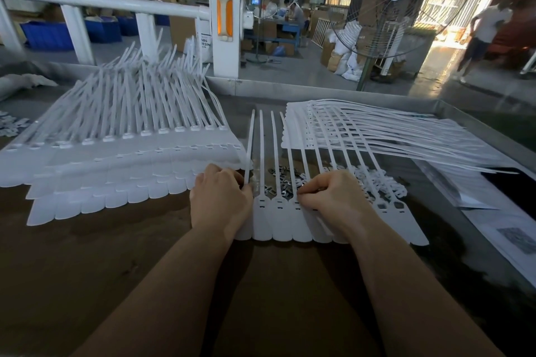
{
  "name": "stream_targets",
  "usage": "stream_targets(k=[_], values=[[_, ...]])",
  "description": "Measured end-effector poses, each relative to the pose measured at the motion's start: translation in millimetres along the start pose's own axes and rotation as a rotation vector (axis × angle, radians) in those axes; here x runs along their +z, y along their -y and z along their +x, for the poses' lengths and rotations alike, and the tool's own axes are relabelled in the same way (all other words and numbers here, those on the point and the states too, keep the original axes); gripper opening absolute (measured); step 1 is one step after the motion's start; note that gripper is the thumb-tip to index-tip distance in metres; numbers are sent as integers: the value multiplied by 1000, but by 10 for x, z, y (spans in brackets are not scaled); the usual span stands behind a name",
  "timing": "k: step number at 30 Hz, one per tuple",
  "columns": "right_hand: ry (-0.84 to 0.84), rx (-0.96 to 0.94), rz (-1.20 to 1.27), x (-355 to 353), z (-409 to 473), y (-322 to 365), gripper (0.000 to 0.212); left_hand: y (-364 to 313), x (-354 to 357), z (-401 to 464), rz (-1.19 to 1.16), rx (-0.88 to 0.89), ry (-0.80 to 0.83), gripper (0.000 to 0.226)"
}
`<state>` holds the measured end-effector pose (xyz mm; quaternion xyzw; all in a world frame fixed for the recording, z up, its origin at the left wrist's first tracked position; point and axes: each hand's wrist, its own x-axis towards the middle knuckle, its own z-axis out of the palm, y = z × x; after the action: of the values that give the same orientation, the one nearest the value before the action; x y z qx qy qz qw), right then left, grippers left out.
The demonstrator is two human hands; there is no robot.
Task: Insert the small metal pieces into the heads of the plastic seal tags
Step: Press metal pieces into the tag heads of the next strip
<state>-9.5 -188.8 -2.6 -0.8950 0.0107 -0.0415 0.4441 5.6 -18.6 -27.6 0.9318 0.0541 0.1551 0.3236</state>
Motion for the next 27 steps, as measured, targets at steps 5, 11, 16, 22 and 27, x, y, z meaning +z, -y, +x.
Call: stream_targets(k=[5, 11, 16, 22, 27], values=[[-15, 12, -25, 23, 12, 13, 18, 9, 5, 4, 5, -1, -6, 29], [-79, -31, -92, 57, 26, -15, 11, -3, 14, 13, 7, 6, -11, 29], [-125, -92, -87, 69, 15, -54, 10, -2, 16, 14, -1, 3, -10, 27], [-385, -50, -91, -122, 70, -103, 10, 12, 12, 10, -11, 5, -14, 26], [-469, 144, -522, -416, 131, -194, 18, 10, 10, 18, -7, 2, -12, 27]])
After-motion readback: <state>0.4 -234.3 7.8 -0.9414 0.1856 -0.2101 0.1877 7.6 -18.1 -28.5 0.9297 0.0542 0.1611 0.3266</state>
